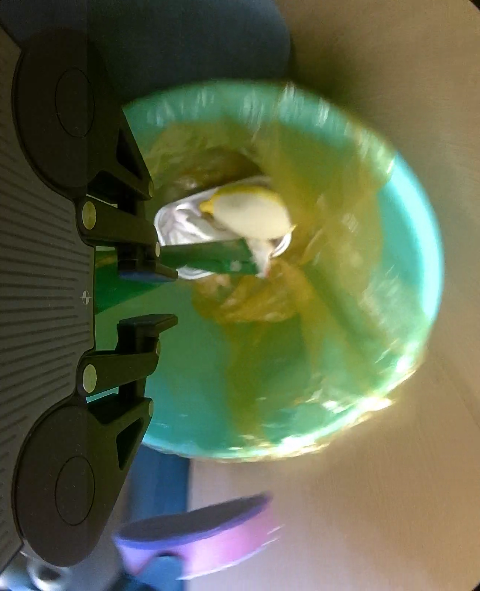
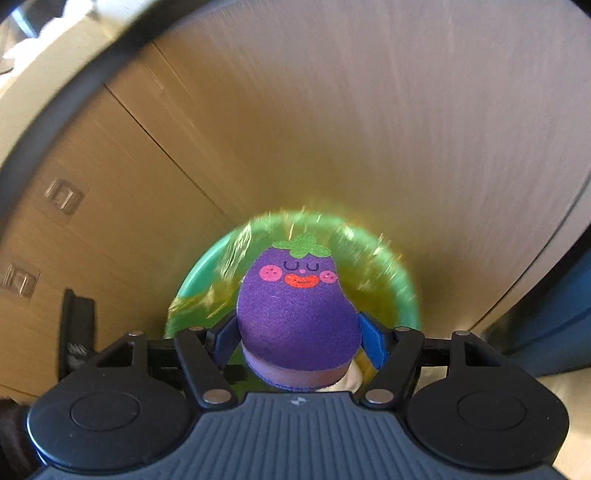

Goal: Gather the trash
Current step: 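Lower both tools into the bin and release the eggplant sponge and green packet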

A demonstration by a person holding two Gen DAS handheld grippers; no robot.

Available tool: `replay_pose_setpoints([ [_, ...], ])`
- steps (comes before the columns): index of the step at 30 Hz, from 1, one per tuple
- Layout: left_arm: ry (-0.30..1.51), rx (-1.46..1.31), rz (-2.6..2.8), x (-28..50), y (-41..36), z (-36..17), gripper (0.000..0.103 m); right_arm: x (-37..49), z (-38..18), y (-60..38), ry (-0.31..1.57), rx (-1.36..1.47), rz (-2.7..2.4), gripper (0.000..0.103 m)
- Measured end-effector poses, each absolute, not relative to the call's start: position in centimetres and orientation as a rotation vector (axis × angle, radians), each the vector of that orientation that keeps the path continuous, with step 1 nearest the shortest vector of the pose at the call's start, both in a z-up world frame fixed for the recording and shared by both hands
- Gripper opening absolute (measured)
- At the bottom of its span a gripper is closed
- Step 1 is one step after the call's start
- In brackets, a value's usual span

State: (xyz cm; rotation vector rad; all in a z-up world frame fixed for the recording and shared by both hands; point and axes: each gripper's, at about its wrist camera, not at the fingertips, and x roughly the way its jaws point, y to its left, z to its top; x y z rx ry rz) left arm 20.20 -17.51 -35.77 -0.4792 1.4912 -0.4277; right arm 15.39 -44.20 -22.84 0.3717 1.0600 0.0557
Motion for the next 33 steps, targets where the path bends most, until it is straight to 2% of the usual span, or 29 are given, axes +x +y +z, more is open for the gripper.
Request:
replay_pose_setpoints([
  [4, 1.548, -0.320, -0.549, 19.3, -20.7, -37.1, 0.021, 17.5, -24.7, -41.4, 1.189, 0.236, 0.095, 0.068],
  [8, 1.649, -0.376, -0.614, 17.9, -19.9, -38.1, 0.021, 19.9, -27.9, -39.4, 1.345, 0.187, 0.151, 0.068],
  [17, 1.384, -0.400, -0.568, 16.9, -12.4, -29.7, 0.021, 26.7, -37.6, -33.1, 1.590, 0.150, 0.312, 0.068],
  [20, 1.359, -0.394, -0.561, 16.3, -11.3, -28.4, 0.021, 27.5, -42.4, -32.1, 1.710, 0.123, 0.261, 0.068],
  [23, 1.369, -0.408, -0.591, 15.9, -10.9, -28.2, 0.021, 27.9, -46.3, -32.7, 1.753, 0.037, 0.137, 0.068],
  [25, 1.376, -0.406, -0.595, 15.8, -10.9, -28.3, 0.021, 28.0, -47.9, -34.1, 1.786, 0.088, 0.093, 0.069],
  [29, 1.360, -0.409, -0.595, 15.6, -10.4, -27.6, 0.021, 27.8, -46.3, -36.5, 1.768, 0.226, 0.087, 0.070],
  [33, 1.286, -0.391, -0.556, 15.5, -10.1, -26.9, 0.021, 26.5, -40.1, -36.7, 1.662, 0.186, 0.163, 0.078],
])
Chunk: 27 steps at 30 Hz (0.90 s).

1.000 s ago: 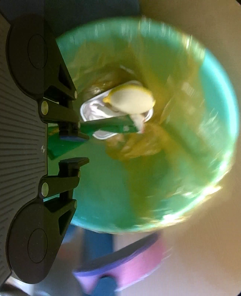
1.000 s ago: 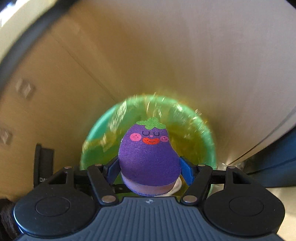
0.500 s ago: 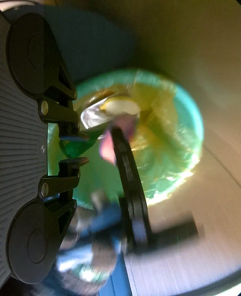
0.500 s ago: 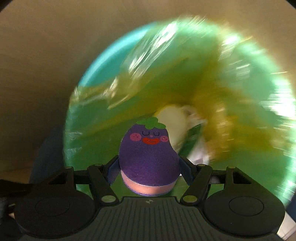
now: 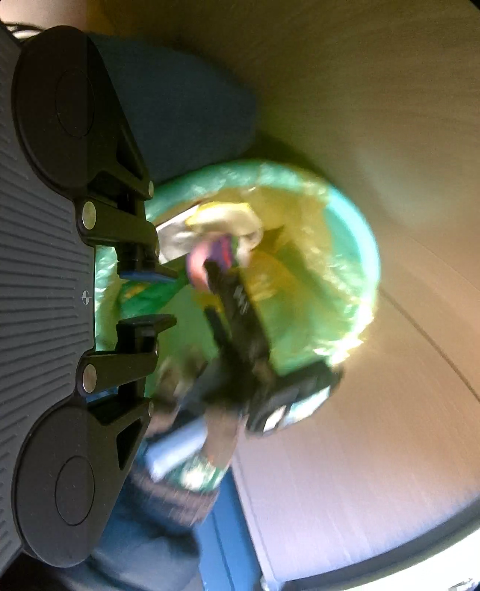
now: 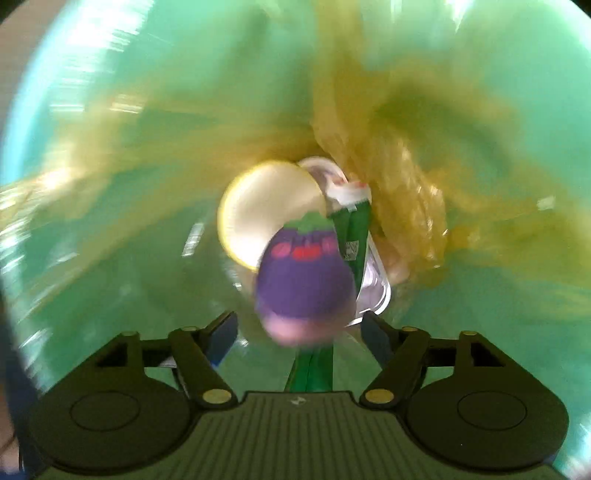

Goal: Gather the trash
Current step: 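Lower both tools into the bin and release the eggplant sponge and green packet, then raise both open tools out of the bin toward the counter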

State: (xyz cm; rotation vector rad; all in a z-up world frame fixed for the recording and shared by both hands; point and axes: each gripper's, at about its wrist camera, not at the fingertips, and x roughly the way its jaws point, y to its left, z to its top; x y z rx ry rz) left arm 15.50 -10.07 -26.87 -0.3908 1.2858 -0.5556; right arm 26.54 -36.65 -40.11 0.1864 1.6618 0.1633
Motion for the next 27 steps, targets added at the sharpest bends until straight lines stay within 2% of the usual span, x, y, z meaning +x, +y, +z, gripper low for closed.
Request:
replay_pose_setpoints([
  [7, 1.153, -0.347, -0.543, 13.4, -9.8, -23.3, 0.021, 21.5, -27.1, -35.4, 1.322, -0.001, 0.109, 0.080],
  [9, 1.111, -0.317, -0.564, 12.5, -10.3, -21.7, 0.021, 19.4, -23.8, -35.3, 1.202, -0.006, 0.090, 0.086],
  [13, 0.990, -0.262, -0.651, 10.5, -10.9, -18.0, 0.021, 15.6, -19.8, -35.6, 0.981, -0.009, -0.025, 0.088],
  [17, 0.802, -0.220, -0.704, 7.8, -9.7, -11.6, 0.022, 12.3, -14.3, -35.0, 0.770, 0.010, -0.040, 0.088],
  [22, 0.530, -0.166, -0.628, 3.5, -4.0, -1.8, 0.022, 11.1, -7.3, -32.6, 0.591, 0.058, 0.012, 0.088],
  [27, 0.298, -0.094, -0.243, 0.1, 4.2, 5.8, 0.022, 11.4, -4.5, -29.3, 0.482, 0.058, 0.071, 0.088],
])
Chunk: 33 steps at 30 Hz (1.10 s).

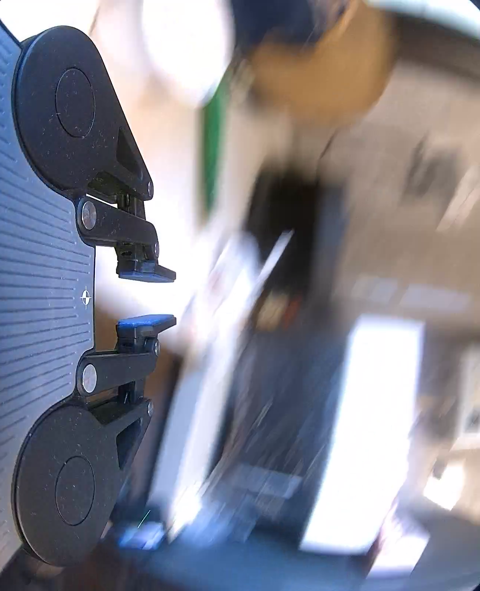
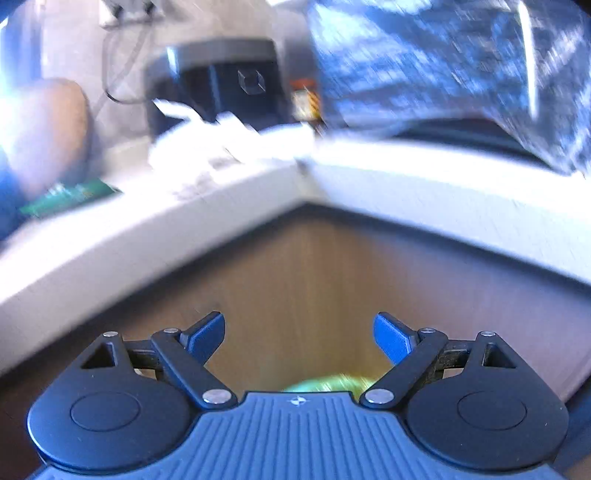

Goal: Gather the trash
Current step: 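Raise both open tools out of the bin toward the counter, then grasp the garlic bulb with the right tool while the left tool grasps the white bowl rim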

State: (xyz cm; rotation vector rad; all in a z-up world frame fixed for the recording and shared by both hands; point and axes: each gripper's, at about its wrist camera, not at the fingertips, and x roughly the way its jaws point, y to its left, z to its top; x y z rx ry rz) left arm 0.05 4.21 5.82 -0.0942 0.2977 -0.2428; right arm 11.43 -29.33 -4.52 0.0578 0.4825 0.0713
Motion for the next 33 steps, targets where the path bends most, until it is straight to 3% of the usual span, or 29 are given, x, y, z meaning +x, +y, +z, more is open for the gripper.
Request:
replay_pose_setpoints([
  [6, 0.345, -0.034, 0.205, 1.7, 12.8, 8.8, 0.022, 11.6, -3.3, -26.2, 0.444, 0.008, 0.130, 0.088],
  [13, 0.526, -0.039, 0.360, 5.0, 18.7, 5.7, 0.024, 11.5, -1.1, -23.7, 0.365, -0.085, 0.188, 0.088],
  [20, 0.575, -0.138, 0.363, 7.4, 21.2, 3.1, 0.027, 13.5, 1.0, -20.5, 0.354, -0.154, 0.318, 0.088],
  [21, 0.584, -0.154, 0.350, 7.6, 21.6, 3.0, 0.031, 14.1, 1.2, -20.3, 0.351, -0.162, 0.316, 0.088],
  [33, 0.653, -0.259, 0.070, 9.4, 20.2, 2.6, 0.030, 23.1, 0.3, -21.3, 0.458, -0.092, 0.173, 0.089],
])
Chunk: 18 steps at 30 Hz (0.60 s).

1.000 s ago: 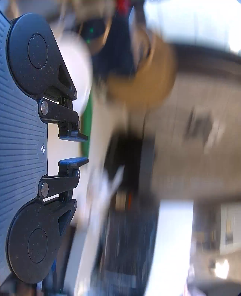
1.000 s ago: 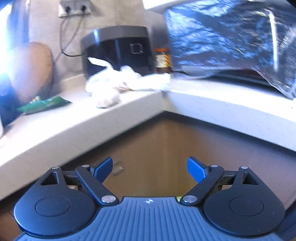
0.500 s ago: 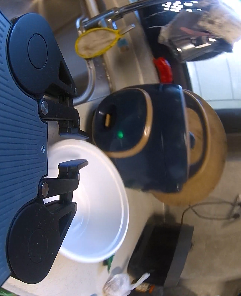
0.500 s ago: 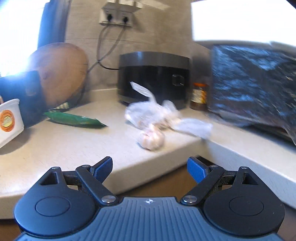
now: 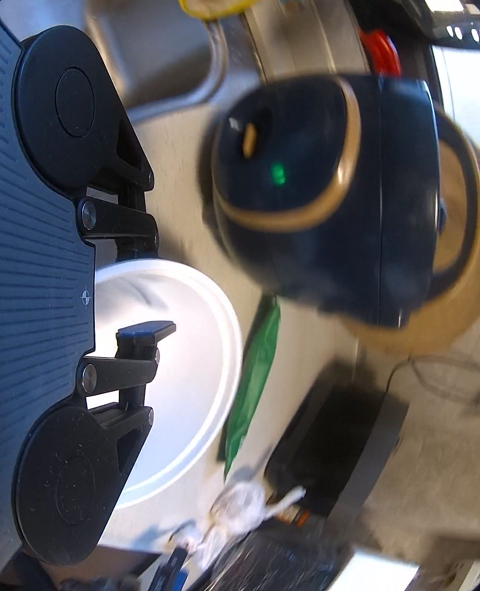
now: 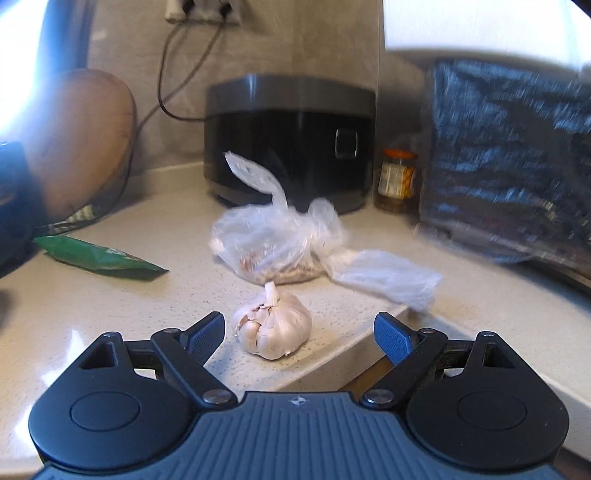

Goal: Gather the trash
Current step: 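Grasp the garlic bulb with the right tool while the left tool grasps the white bowl rim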

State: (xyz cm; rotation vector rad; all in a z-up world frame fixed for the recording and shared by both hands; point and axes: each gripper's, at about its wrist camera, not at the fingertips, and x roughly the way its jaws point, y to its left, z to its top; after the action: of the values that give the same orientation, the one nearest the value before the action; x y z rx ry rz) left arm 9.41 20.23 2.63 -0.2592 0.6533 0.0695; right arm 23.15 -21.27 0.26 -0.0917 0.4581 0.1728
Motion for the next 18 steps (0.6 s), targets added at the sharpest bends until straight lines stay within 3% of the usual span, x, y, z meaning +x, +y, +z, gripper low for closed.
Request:
replay_pose_setpoints([
  [2, 0.672, -0.248, 0.041, 9.6, 19.6, 2.5, 0.026, 24.2, -0.3, -21.0, 0.466, -0.092, 0.170, 0.088],
  [4, 0.705, -0.249, 0.034, 10.0, 19.4, 2.0, 0.015, 24.9, -0.7, -20.7, 0.478, -0.094, 0.175, 0.088],
  [7, 0.729, -0.301, 0.017, 10.0, 19.6, 0.8, 0.014, 25.4, -1.1, -20.1, 0.485, -0.121, 0.182, 0.085],
  [8, 0.725, -0.323, 0.012, 9.8, 19.6, 0.6, 0.014, 25.4, -1.1, -19.8, 0.491, -0.141, 0.198, 0.072],
  [10, 0.705, -0.339, -0.005, 9.4, 19.2, 0.7, 0.013, 25.0, -0.8, -19.3, 0.497, -0.147, 0.226, 0.057],
  [18, 0.585, -0.146, -0.024, 7.8, 14.1, 3.8, 0.013, 20.8, 0.9, -19.4, 0.466, -0.055, 0.334, 0.057],
])
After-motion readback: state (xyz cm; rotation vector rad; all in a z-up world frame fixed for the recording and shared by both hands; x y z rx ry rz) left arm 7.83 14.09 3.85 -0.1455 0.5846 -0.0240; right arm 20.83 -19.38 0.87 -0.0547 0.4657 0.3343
